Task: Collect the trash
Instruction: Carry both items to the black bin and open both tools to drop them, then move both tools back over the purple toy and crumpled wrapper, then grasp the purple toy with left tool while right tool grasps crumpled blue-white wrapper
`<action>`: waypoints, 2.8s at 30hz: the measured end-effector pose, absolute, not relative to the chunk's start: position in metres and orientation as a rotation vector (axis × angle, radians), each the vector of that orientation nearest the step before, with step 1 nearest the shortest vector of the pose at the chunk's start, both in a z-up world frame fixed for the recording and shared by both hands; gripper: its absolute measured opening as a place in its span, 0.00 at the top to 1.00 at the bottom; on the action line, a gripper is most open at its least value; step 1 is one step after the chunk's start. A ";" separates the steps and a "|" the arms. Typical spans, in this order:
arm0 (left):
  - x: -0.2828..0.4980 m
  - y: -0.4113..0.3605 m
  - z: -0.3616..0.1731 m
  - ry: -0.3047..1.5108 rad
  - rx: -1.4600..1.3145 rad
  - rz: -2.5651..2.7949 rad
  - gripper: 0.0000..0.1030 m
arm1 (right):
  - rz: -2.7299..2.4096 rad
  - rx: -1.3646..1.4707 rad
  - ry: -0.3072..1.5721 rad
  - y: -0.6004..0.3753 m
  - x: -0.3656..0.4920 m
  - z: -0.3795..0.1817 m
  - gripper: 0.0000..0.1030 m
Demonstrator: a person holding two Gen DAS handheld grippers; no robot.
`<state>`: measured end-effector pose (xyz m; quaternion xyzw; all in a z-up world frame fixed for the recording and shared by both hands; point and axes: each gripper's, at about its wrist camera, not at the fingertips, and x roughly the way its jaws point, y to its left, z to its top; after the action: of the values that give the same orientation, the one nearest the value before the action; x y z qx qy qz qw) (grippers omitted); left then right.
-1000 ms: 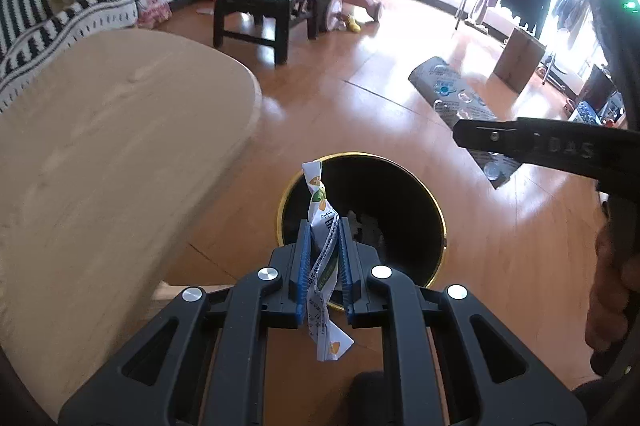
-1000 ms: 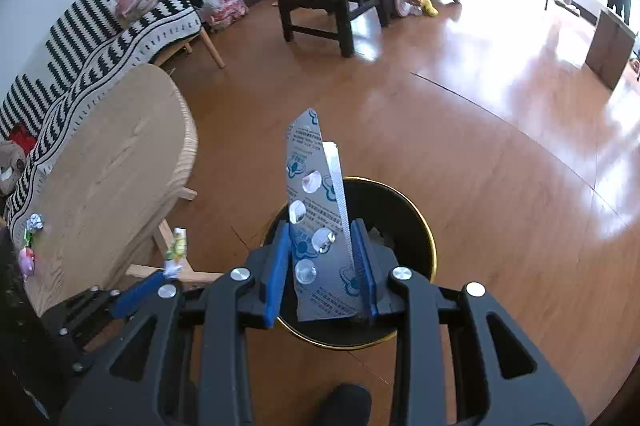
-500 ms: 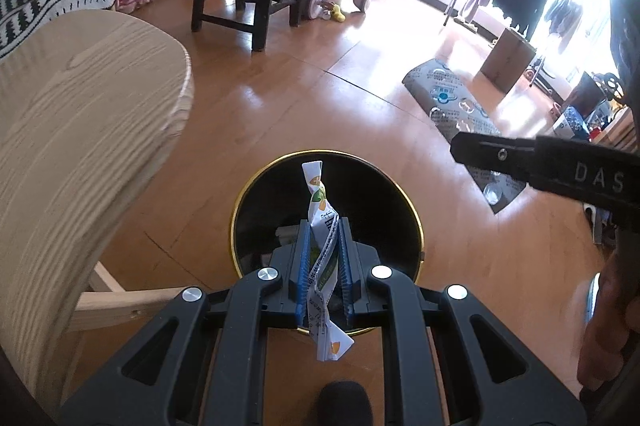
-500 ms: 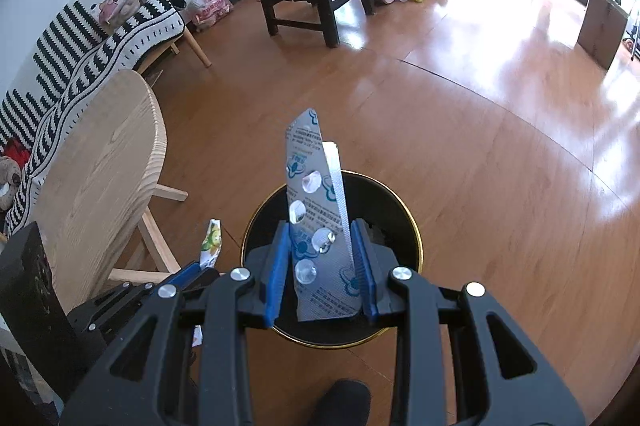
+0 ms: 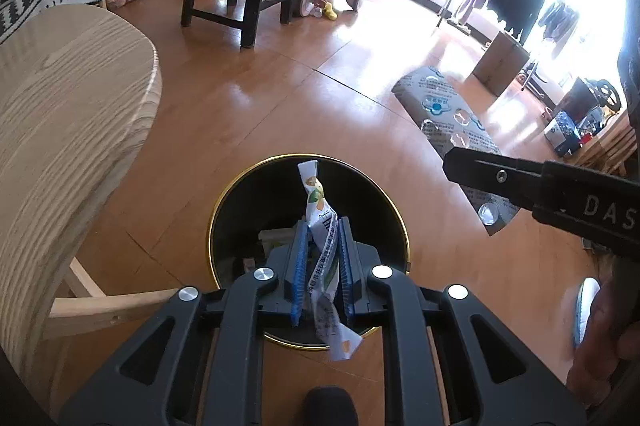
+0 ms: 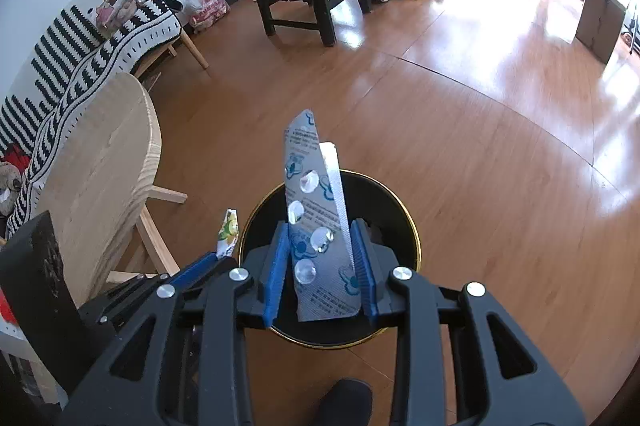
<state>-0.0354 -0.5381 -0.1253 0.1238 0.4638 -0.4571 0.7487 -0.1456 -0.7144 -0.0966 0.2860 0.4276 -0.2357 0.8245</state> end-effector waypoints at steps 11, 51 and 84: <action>-0.033 -0.522 -0.110 0.980 0.248 -0.981 0.17 | -0.531 0.578 0.868 -0.710 -0.144 -0.083 0.26; 0.148 -0.047 -0.039 0.851 -0.019 -0.098 0.09 | 0.046 0.179 0.882 -0.335 0.113 -0.032 0.14; 0.146 0.027 -0.057 0.911 -0.066 -0.097 0.51 | 0.221 -0.063 0.923 -0.182 0.260 -0.087 0.14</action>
<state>0.1463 0.0266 -0.0567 -0.0316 0.4397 -0.0467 0.8964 0.2596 -0.1819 -0.0874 -0.0301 0.4441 0.1062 0.8891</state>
